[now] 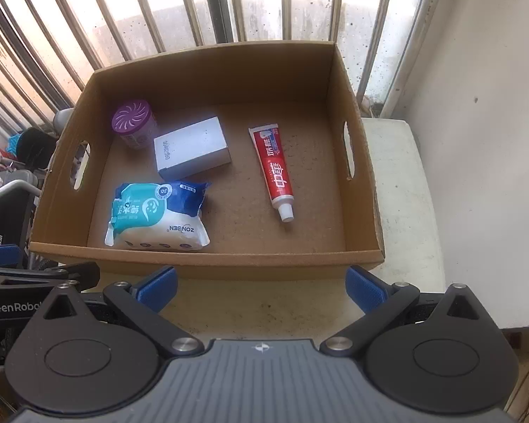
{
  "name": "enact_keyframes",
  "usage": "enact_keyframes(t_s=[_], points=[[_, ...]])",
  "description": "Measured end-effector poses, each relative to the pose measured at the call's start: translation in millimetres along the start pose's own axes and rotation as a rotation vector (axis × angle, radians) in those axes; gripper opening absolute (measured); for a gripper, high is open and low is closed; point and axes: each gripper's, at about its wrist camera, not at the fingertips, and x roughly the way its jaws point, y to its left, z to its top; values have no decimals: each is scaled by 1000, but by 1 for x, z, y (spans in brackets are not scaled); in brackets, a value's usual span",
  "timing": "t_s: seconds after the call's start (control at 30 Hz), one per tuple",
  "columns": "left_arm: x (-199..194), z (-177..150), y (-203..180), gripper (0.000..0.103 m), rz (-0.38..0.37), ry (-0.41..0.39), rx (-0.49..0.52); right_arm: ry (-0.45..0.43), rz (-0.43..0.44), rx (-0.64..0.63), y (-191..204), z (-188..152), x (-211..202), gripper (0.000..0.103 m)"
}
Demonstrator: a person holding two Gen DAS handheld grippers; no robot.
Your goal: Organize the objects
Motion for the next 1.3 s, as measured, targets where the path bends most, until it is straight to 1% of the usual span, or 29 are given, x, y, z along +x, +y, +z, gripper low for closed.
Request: enact_keyframes(t_s=[0.37, 1.3], points=[[-2, 5, -4, 102, 8, -6, 5, 1, -4, 0, -4, 2, 4, 103], [-6, 4, -9, 102, 32, -14, 7, 6, 4, -2, -7, 1, 2, 103]])
